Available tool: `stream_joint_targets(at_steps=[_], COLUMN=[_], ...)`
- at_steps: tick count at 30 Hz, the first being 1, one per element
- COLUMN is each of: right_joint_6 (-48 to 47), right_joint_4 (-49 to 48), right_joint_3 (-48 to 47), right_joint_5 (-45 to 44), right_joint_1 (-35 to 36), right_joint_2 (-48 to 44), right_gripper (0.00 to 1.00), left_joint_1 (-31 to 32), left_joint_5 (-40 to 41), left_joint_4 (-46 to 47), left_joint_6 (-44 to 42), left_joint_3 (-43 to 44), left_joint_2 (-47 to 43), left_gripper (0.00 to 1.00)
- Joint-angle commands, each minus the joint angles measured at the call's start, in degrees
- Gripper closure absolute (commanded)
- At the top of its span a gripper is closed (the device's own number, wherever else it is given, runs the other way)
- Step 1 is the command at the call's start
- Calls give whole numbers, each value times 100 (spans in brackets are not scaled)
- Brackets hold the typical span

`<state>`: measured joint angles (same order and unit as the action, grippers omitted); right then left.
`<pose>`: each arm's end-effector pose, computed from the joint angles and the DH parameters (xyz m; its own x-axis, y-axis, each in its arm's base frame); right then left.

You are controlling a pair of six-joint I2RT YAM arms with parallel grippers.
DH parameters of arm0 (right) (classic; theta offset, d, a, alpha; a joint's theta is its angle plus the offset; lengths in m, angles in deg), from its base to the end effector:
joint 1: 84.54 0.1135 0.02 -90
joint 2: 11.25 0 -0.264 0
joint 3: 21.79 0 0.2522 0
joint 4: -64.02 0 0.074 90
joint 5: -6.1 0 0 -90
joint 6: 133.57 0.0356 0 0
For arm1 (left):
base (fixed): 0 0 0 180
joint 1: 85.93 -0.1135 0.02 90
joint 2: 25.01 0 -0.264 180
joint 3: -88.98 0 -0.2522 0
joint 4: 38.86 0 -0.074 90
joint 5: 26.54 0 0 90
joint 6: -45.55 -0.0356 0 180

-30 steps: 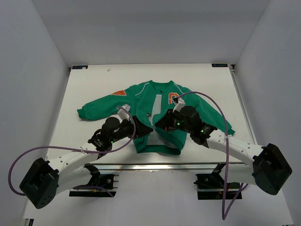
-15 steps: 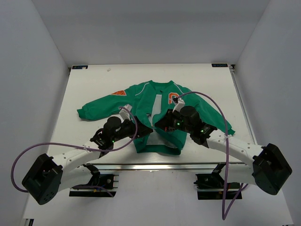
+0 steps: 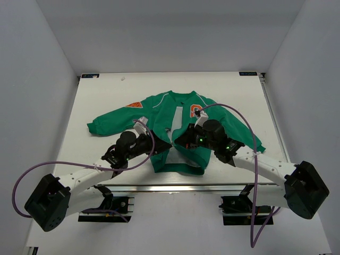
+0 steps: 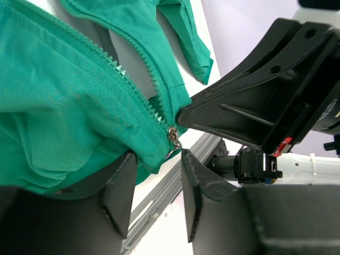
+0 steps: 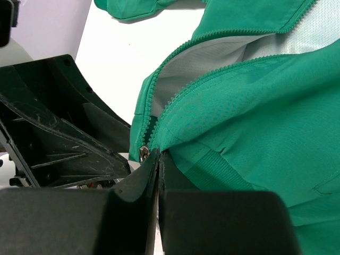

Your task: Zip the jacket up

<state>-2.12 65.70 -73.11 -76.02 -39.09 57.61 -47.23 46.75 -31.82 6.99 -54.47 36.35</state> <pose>0.1848 0.1947 0.2478 -0.7005 0.2231 -0.6779 -0.4443 0.6070 0.6589 0.1695 -0.1489 0.2064 -0.7838 -0.3317 -0.5250 0.3202 0.5084 -0.7993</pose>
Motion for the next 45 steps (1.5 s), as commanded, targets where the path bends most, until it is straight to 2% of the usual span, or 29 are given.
stream_joint_targets(at_steps=[1, 6, 9, 11, 16, 17, 18, 31, 39, 45], right_joint_6=[-6, -6, -6, -6, 3, 3, 12, -40, -111, -163], right_joint_4=[-251, -260, -295, -339, -383, -383, -383, -489, -559, -585], right_joint_3=[47, 47, 56, 47, 38, 47, 47, -444, -752, -787], right_joint_5=[117, 117, 144, 161, 214, 214, 214, -603, -709, -508], right_joint_1=[25, 34, 34, 43, 43, 43, 43, 25, -19, -107], right_joint_2=[57, 66, 75, 92, 119, 128, 128, 294, 505, 523], right_gripper=[100, 100, 100, 100, 100, 100, 100, 100, 100, 100], left_joint_1=[-38, -29, -29, -38, -29, -38, -29, -29, -29, -38], left_joint_5=[19, 89, 63, 27, -52, -60, -69, -473, -798, -825], left_joint_4=[196, 170, 223, 276, 381, 407, 416, -40, -427, -611], left_joint_6=[-11, -20, -29, -38, -29, -20, -29, -301, -485, -600], left_joint_3=[147, 156, 156, 156, 130, 130, 121, 261, 437, 437], left_joint_2=[-10, -37, -2, 42, 130, 139, 156, 262, 578, 465], left_gripper=[53, 55, 63, 65, 86, 96, 100, 100, 100, 100])
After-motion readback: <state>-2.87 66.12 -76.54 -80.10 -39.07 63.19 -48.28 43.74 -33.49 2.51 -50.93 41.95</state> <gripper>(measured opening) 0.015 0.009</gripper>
